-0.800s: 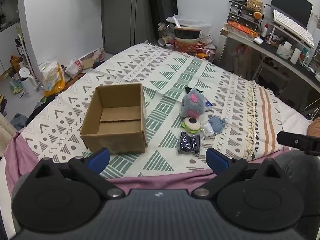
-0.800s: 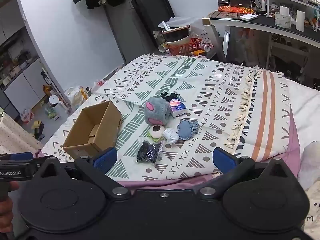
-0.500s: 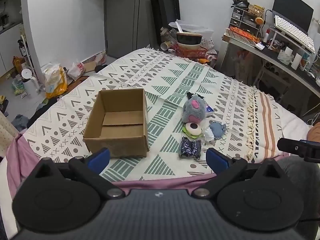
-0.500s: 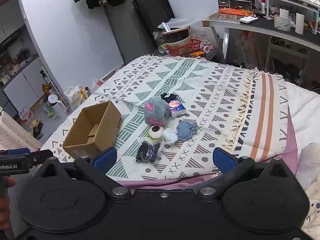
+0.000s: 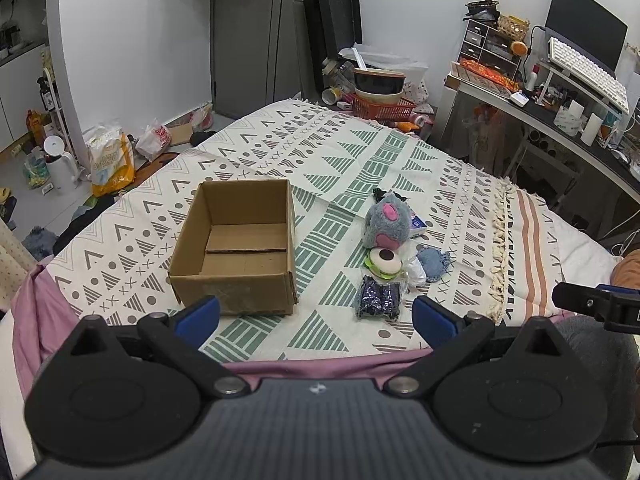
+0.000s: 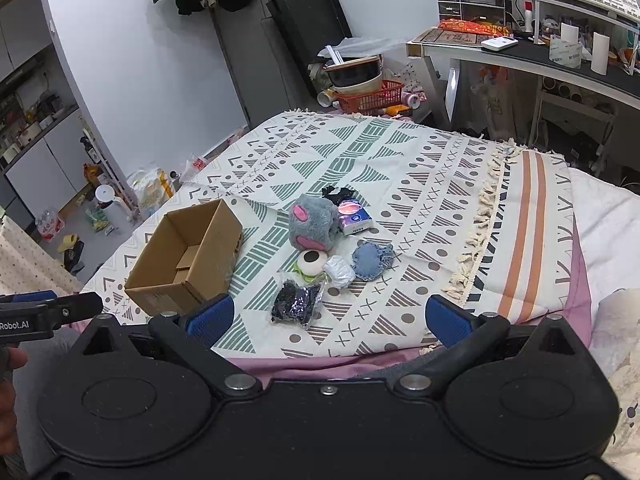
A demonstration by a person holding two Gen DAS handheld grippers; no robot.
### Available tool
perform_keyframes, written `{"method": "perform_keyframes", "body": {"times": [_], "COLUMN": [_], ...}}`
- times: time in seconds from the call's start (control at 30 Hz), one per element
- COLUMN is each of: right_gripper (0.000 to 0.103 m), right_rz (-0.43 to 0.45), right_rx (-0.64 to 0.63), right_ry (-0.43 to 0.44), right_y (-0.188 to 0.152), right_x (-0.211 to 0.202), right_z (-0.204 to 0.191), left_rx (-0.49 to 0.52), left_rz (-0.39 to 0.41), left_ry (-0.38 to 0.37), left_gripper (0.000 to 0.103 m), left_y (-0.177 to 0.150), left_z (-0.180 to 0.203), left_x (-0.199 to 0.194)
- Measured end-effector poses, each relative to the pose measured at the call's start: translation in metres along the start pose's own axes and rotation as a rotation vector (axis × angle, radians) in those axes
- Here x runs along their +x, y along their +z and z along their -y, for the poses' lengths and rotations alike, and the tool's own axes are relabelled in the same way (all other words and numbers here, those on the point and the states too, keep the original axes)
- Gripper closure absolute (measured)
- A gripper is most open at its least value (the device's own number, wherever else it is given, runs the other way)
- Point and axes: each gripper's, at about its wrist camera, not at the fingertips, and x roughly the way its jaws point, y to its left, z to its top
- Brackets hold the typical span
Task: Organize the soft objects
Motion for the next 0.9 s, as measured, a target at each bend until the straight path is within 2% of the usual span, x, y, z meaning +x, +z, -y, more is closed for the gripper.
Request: {"method": "perform_keyframes", "body": {"times": [0.9], "right_gripper": [0.000], "right_rz": [0.007], "right_rx": [-0.001], "right_ry": [0.005], "right_y": [-0.003], "right_x": [-0.008], "right_z": [-0.001], "left_rx": [0.010], "left_rz": [0.023], "left_ry": [-0.017], "left_gripper": [0.001], "left_y": [-0.004], "left_z": [0.008], "left_x": [-0.011]}}
